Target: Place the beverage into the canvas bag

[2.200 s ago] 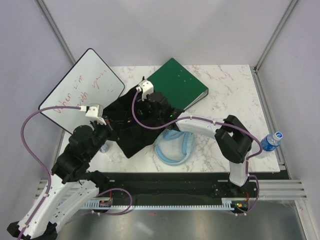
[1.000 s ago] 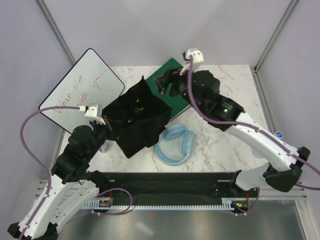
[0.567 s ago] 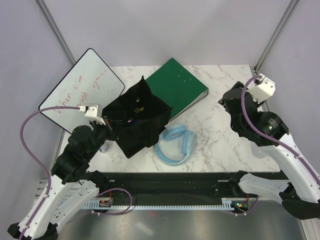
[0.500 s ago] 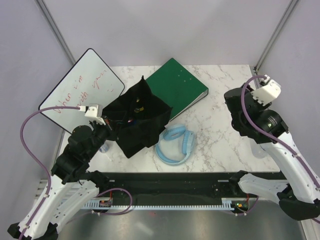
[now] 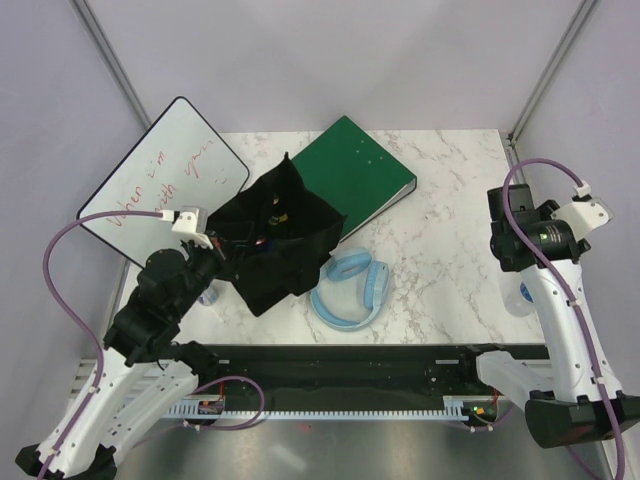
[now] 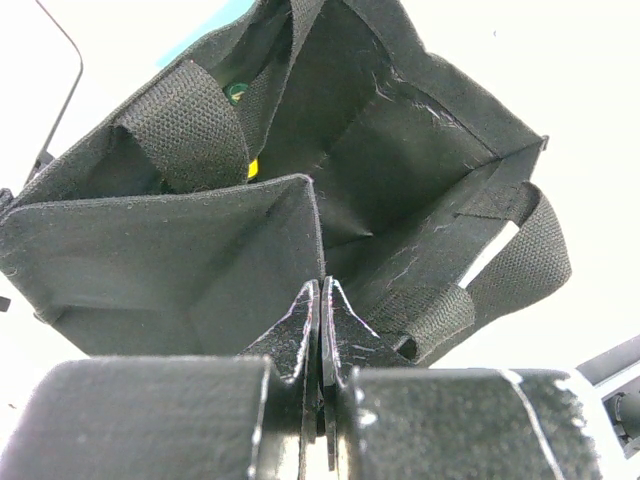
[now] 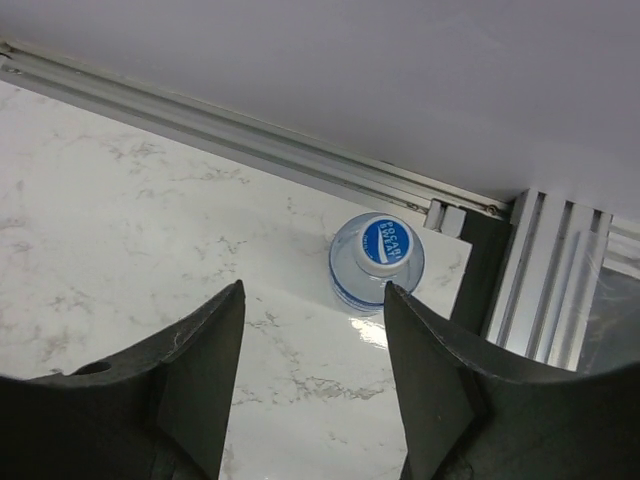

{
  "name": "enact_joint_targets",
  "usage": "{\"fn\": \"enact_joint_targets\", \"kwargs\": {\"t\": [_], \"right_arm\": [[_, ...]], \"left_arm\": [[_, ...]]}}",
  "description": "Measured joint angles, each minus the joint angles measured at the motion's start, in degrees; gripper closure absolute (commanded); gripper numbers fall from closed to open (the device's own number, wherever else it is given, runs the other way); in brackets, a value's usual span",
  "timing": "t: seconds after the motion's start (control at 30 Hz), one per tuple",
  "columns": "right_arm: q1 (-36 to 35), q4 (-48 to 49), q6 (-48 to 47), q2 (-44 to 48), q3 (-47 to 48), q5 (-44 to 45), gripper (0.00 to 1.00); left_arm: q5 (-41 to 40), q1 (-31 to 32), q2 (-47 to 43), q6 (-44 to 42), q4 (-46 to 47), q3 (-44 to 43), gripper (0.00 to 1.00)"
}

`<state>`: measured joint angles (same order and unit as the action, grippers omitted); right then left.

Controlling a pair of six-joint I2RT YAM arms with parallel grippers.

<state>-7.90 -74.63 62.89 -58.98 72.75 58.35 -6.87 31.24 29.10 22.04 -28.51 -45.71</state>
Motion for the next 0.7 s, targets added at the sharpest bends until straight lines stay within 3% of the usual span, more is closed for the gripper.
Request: {"fn": "enact_joint_targets", "kwargs": {"t": [0.43, 0.7], "right_arm": [[10.16, -1.25, 1.07, -0.31, -2.56, -0.44, 0.36], [12.70, -1.16, 1.88, -1.88, -6.16, -0.55, 0.37]], "left_arm": [[1.05, 0.00, 1.36, -0.04, 1.16, 0.00, 0.98], [1.09, 0.00, 1.88, -0.04, 1.57, 0.00, 0.98]]}}
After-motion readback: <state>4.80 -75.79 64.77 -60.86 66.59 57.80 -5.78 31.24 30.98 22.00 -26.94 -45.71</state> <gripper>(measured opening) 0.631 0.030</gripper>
